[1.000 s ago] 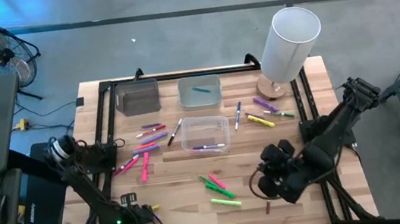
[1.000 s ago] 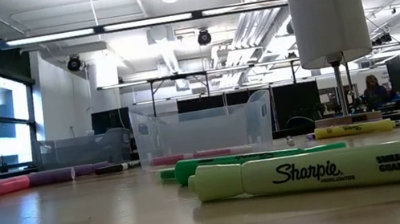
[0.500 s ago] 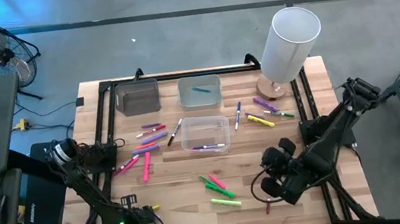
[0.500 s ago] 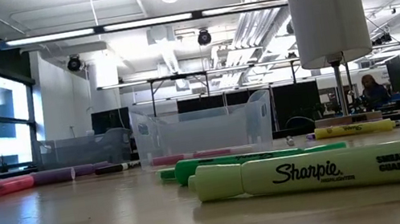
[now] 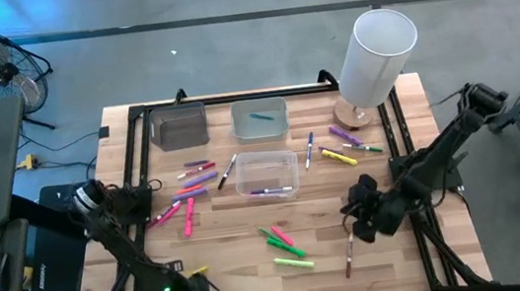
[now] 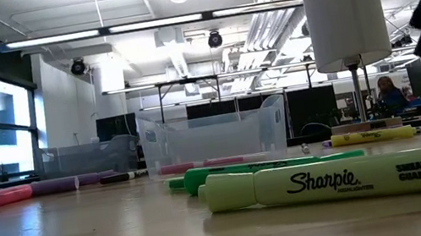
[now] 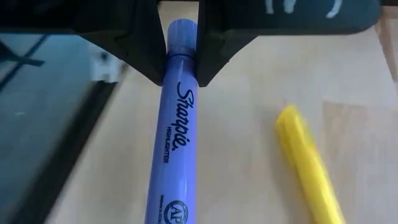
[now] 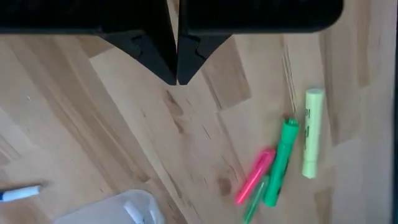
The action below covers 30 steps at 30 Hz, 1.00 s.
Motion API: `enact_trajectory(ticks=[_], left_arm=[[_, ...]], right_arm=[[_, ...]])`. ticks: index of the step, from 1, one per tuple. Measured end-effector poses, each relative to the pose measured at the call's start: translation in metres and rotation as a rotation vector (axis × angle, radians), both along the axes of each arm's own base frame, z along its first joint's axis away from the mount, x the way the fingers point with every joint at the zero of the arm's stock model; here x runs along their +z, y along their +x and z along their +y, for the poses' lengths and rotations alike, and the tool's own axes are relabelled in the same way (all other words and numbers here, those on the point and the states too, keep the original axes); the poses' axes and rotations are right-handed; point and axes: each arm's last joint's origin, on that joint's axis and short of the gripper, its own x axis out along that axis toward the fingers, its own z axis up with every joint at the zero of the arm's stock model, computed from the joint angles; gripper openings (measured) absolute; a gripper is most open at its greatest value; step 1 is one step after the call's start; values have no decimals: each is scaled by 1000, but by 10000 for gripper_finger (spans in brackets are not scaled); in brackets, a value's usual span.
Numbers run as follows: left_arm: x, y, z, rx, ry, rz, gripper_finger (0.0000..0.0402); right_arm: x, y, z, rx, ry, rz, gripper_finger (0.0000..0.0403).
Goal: Pick & Place Markers
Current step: Put the violet highlighter into the black bin
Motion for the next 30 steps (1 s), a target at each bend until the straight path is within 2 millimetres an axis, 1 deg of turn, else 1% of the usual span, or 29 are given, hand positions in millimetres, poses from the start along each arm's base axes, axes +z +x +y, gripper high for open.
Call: enact_trajectory(ticks=[3,6,9,11,16,19,25,30], left_arm=[[19,19,4,26,-17,-25,61],[42,38,12,51,-3,-84,61],[65,58,26,80,45,-165,61],[78,72,40,102,93,-217,61],[103,107,90,91,172,-271,62],[111,123,120,34,205,-285,62],[113,141,186,-67,336,-250,62],[113,151,241,-145,362,-230,62]], right_arm=[[-9,-14,-16,71,-1,-65,1],[-16,-24,-31,119,-22,-136,1],[-22,-31,-43,116,1,-194,1],[-26,-33,-49,120,18,-229,1],[-30,-34,-59,145,54,-316,1],[-32,-32,-61,159,66,-338,1],[-31,-30,-64,121,87,-350,1],[-31,-30,-64,124,65,-352,1]])
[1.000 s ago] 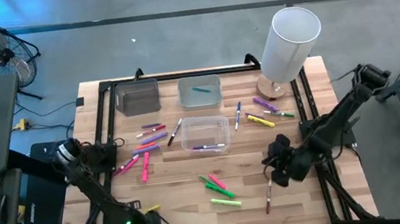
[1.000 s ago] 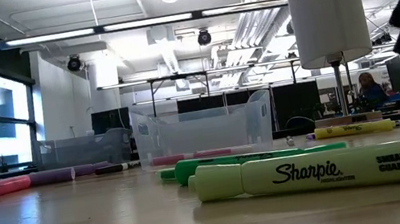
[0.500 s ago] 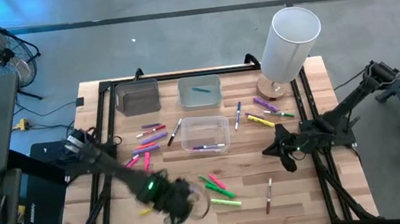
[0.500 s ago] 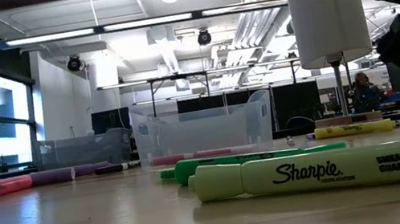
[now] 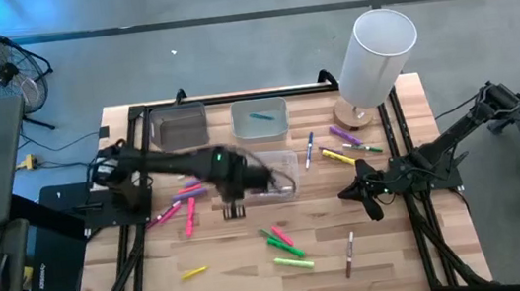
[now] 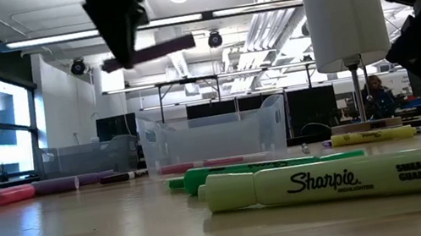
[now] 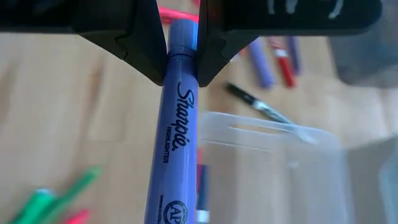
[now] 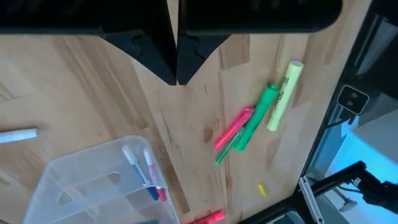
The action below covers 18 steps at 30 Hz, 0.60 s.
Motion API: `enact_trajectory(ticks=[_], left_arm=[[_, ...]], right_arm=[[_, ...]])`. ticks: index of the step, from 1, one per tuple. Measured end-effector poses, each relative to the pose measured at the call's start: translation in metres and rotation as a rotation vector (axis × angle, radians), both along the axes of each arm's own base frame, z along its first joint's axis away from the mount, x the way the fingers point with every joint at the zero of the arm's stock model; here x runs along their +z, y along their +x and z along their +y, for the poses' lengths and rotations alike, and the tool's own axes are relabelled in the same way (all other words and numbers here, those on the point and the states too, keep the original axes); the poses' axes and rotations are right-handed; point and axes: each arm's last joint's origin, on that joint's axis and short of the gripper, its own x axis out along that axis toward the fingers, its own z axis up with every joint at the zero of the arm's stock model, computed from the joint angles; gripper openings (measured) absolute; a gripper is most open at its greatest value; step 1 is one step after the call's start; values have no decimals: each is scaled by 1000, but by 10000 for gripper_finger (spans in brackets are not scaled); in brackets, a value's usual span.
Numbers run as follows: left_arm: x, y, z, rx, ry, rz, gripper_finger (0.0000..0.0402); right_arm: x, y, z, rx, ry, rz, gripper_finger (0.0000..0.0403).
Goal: Pick & Place Markers
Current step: Put the violet highlighter into the black bin
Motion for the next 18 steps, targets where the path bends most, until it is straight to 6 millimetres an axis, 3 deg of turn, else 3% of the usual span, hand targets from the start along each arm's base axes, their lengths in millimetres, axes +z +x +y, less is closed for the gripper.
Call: enact_trajectory(ticks=[7,14,18], left_arm=[[5,-7,81,-78,15,34,62],[7,-58,171,-12,-4,10,62],[4,-98,215,80,-35,-33,62]], right_arm=[[1,0,-3,-95,-47,-24,1],[8,3,-6,-250,-79,-120,1],[9,3,-9,-334,-107,-147,2]])
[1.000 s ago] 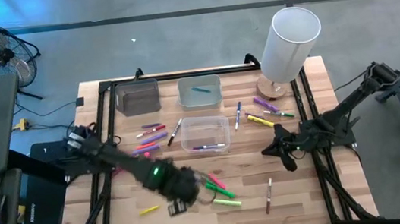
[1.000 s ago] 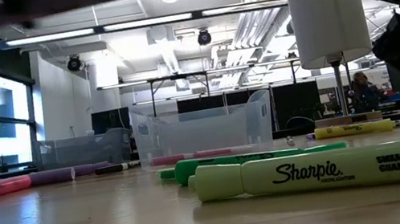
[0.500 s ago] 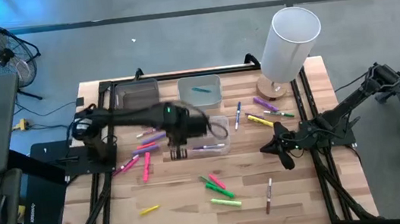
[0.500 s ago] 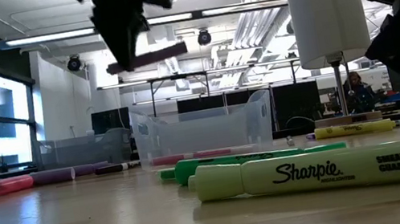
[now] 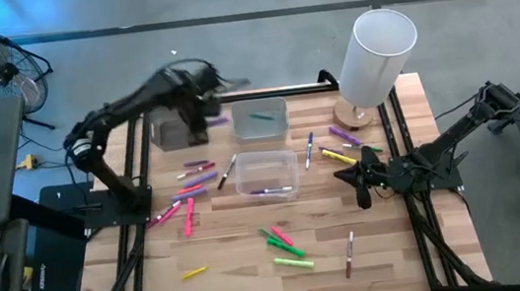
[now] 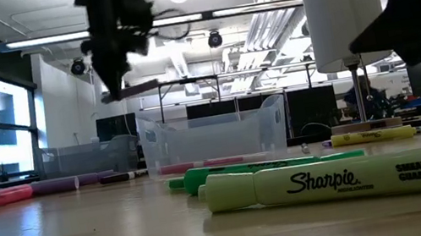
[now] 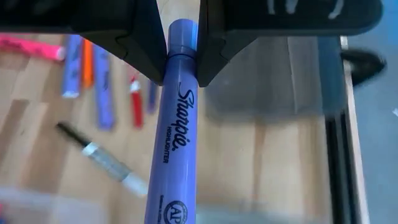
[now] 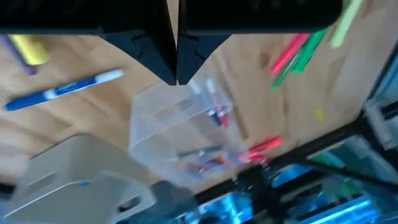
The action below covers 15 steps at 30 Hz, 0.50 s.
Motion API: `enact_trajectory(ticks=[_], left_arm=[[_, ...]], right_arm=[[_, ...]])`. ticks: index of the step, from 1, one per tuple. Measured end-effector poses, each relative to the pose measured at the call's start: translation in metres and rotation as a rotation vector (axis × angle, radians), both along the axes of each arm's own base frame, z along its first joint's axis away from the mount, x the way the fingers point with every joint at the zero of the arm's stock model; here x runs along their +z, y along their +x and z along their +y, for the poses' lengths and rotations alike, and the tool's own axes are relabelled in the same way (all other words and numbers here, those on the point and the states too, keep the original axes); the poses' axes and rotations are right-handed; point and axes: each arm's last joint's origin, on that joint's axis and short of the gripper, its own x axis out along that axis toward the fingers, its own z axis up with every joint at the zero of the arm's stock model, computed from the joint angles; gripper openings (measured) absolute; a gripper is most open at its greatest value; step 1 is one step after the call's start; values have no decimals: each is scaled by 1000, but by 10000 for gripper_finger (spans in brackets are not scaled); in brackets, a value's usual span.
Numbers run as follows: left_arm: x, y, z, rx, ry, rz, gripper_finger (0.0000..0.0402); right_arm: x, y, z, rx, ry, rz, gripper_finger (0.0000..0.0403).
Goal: Pick & Place Markers
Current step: Put the violet highlighter into the black bin
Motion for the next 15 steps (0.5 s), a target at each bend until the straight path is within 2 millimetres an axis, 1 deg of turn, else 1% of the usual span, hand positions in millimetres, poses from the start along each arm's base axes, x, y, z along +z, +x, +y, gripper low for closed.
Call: enact_trajectory(ticks=[3,7,11,15], left_arm=[[-10,-25,28,73,-5,3,62],[-32,-56,53,177,-74,7,63],[-57,-74,61,246,-108,31,63],[-69,-81,63,271,-113,43,78]], right_arm=[[2,0,-1,-50,-10,-25,1],[4,0,-2,-88,-14,-48,1],[4,0,-3,-116,-13,-59,1],[5,0,-3,-144,-19,-70,1]])
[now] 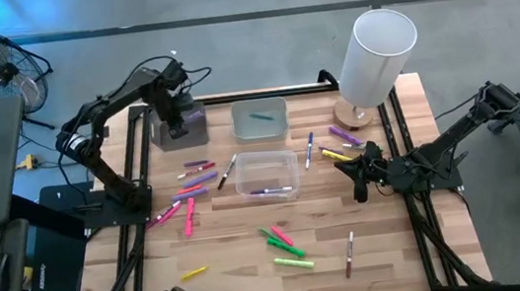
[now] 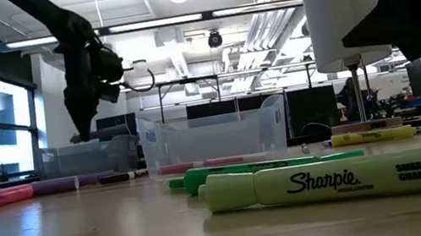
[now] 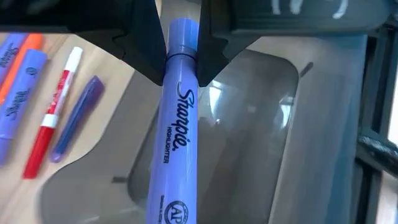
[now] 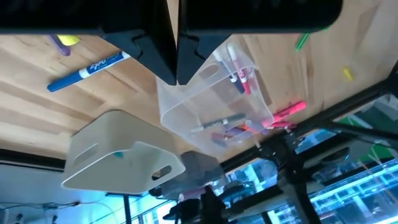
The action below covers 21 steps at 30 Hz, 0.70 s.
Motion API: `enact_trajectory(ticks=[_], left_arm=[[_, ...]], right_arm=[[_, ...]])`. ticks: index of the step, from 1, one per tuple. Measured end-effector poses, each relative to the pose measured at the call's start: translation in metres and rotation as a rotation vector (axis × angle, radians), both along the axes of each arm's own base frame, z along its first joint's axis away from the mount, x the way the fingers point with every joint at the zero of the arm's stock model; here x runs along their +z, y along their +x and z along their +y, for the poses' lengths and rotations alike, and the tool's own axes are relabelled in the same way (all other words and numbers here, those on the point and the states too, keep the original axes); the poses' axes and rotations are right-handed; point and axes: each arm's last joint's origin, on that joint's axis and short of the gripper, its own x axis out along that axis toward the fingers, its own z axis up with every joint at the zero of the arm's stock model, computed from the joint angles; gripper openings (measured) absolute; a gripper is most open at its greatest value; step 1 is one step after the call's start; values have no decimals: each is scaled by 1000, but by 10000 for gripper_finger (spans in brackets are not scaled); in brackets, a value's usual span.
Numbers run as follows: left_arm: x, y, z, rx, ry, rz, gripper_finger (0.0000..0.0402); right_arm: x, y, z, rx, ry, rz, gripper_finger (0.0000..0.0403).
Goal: Pick & Place Markers
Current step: Put the violet highlighter into the black bin, then put the blue marker into the white bin
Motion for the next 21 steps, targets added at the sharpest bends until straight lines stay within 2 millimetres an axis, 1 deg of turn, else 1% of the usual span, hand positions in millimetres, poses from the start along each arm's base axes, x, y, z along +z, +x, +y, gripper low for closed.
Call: enact_trajectory(ticks=[7,13,18,21], left_arm=[[-2,1,3,25,64,34,127],[0,3,7,62,103,24,151],[17,8,5,102,88,2,155],[33,16,3,164,87,-33,155]], right_arm=[[0,0,-1,-41,4,-15,1],[0,0,-1,-41,4,-15,1],[0,0,-1,-40,4,-15,1],[0,0,-1,-40,4,-15,1]])
